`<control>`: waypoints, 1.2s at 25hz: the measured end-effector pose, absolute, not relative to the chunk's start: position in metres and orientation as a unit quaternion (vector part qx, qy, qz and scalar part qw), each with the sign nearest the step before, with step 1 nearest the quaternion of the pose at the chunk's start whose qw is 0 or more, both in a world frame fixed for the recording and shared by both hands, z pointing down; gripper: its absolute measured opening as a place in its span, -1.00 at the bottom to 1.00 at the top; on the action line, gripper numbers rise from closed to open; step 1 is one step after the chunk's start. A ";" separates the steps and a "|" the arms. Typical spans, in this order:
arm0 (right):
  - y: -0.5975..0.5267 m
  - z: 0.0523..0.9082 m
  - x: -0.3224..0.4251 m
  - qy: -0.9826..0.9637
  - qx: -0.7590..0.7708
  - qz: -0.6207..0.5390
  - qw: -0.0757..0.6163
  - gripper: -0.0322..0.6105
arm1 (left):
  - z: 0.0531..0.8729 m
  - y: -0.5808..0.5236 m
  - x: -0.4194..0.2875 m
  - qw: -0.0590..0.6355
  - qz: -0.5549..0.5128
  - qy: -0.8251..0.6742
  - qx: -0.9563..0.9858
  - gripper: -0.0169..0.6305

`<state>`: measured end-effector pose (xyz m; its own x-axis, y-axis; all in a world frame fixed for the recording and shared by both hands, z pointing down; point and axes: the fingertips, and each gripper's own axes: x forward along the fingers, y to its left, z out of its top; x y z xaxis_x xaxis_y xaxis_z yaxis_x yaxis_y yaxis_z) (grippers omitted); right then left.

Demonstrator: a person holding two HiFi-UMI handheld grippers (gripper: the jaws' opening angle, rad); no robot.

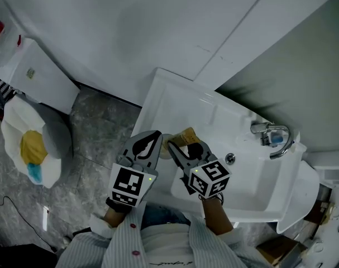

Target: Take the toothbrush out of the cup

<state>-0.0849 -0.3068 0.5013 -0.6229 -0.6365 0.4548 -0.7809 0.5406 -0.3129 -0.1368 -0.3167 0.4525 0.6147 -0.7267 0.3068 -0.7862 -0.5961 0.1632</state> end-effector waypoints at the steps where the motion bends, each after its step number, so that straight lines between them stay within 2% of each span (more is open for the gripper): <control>1: -0.307 0.501 -0.085 -0.866 0.411 0.247 0.145 -0.29 | 0.453 -0.317 -0.137 0.144 0.105 -0.426 0.887 -0.89; 8: -0.309 0.505 -0.081 -0.862 0.420 0.234 0.158 -0.61 | 0.455 -0.320 -0.136 0.150 0.102 -0.424 0.887 -0.89; 13: -0.309 0.506 -0.080 -0.865 0.418 0.225 0.163 -0.69 | 0.457 -0.322 -0.135 0.152 0.104 -0.422 0.888 -0.89; 30: -0.308 0.498 -0.083 -0.871 0.411 0.221 0.153 -0.75 | 0.453 -0.322 -0.132 0.145 0.105 -0.418 0.891 -0.89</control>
